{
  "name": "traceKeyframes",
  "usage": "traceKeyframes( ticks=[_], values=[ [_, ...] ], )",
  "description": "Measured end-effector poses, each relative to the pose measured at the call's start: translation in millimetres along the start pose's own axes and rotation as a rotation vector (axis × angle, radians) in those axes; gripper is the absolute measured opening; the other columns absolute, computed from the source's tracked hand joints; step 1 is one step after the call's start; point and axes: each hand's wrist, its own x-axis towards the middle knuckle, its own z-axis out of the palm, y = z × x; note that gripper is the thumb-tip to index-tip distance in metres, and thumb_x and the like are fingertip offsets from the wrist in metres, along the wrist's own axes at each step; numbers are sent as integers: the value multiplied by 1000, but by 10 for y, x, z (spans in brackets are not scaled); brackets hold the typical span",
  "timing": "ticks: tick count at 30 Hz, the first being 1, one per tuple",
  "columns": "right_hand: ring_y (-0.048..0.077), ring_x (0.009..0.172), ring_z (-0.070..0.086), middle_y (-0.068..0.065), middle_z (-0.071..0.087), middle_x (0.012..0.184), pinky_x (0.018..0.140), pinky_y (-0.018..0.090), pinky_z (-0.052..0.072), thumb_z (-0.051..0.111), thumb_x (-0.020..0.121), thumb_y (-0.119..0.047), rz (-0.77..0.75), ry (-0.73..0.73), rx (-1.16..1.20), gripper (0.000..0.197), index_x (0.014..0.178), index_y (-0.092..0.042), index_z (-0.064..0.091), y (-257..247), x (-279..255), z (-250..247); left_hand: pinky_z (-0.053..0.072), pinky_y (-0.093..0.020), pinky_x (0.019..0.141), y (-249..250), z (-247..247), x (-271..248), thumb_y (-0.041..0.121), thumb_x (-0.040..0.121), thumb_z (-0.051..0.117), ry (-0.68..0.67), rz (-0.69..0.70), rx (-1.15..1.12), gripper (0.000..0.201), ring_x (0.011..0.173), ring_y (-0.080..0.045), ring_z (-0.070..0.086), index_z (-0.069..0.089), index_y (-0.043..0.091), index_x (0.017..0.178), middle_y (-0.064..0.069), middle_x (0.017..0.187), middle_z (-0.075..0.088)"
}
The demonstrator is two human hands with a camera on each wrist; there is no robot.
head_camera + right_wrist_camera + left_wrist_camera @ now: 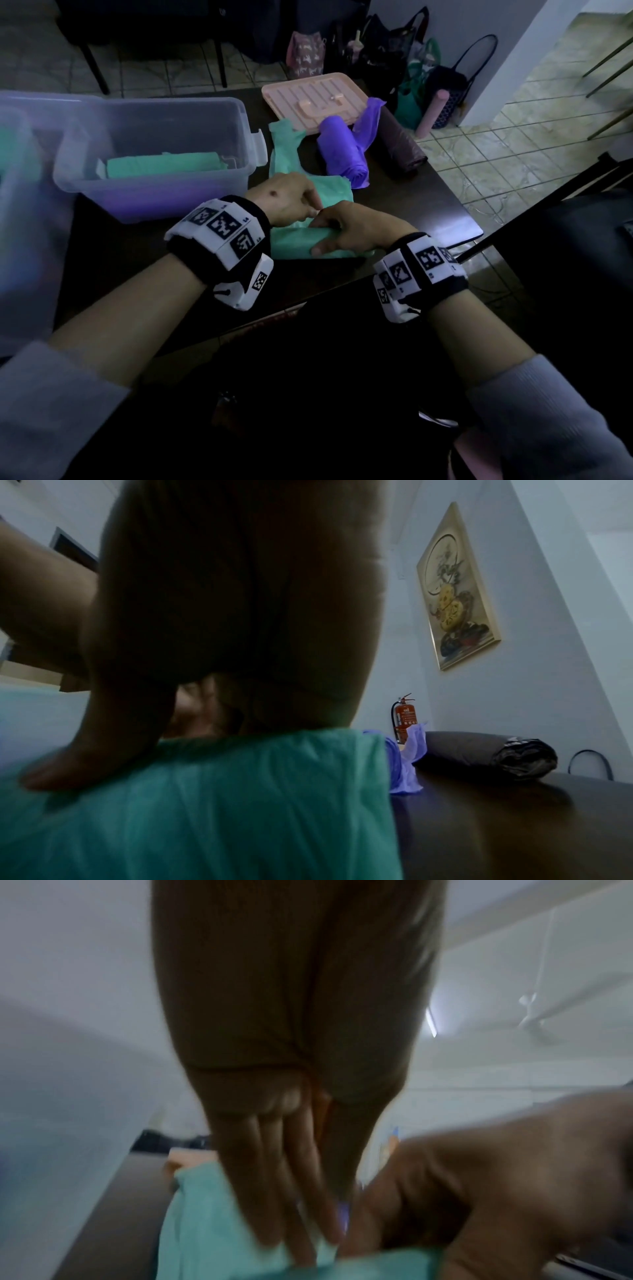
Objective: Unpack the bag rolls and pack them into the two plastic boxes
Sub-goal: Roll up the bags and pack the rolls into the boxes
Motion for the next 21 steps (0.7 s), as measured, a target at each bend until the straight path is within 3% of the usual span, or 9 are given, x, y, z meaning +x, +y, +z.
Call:
traceKeyframes(
  ticks=[4, 9, 13, 15, 16, 21],
  values=[
    [10, 97, 55, -5, 62, 105, 88, 23, 42, 64, 86, -39, 5, -63, -4, 39, 119, -20, 63, 28, 56, -66, 42, -24, 97, -48, -11, -133, 9, 84, 65, -146, -31, 106, 42, 115, -16, 56, 57, 14, 126, -2, 125, 61],
    [9, 95, 55, -6, 61, 102, 87, 24, 42, 56, 89, -46, 25, -70, -18, 40, 117, -19, 64, 61, 112, -119, 42, -30, 94, -125, 136, -200, 28, 68, 81, -144, -3, 176, 68, 117, -21, 51, 47, 18, 127, -3, 126, 55],
    [13, 83, 53, 7, 63, 92, 79, 27, 42, 51, 93, -40, 23, 12, -6, 39, 100, -5, 66, 96, 142, -69, 40, -28, 87, -187, 201, -149, 28, 68, 81, -134, -8, 176, 69, 114, -21, 51, 46, 19, 127, -4, 125, 54],
    [13, 81, 53, 7, 61, 87, 77, 29, 41, 49, 94, -42, 55, 19, -8, 36, 92, -10, 66, 108, 163, -37, 37, -25, 85, -190, 184, -119, 27, 71, 79, -166, -19, 177, 68, 116, -21, 50, 45, 18, 130, -4, 127, 53],
    [13, 84, 53, 7, 62, 92, 80, 29, 42, 50, 93, -43, 71, 35, -4, 34, 96, -13, 66, 110, 166, -19, 37, -24, 86, -185, 168, -101, 27, 73, 78, -184, -18, 183, 67, 117, -21, 50, 45, 17, 131, -4, 128, 53],
    [23, 102, 48, 8, 56, 106, 90, 37, 41, 63, 83, -46, -32, 397, -219, 40, 104, -12, 60, 13, 70, 89, 42, -24, 84, -164, 59, 41, 29, 73, 78, -272, -19, 208, 63, 107, -20, 55, 52, 13, 129, -5, 120, 59]
  ],
)
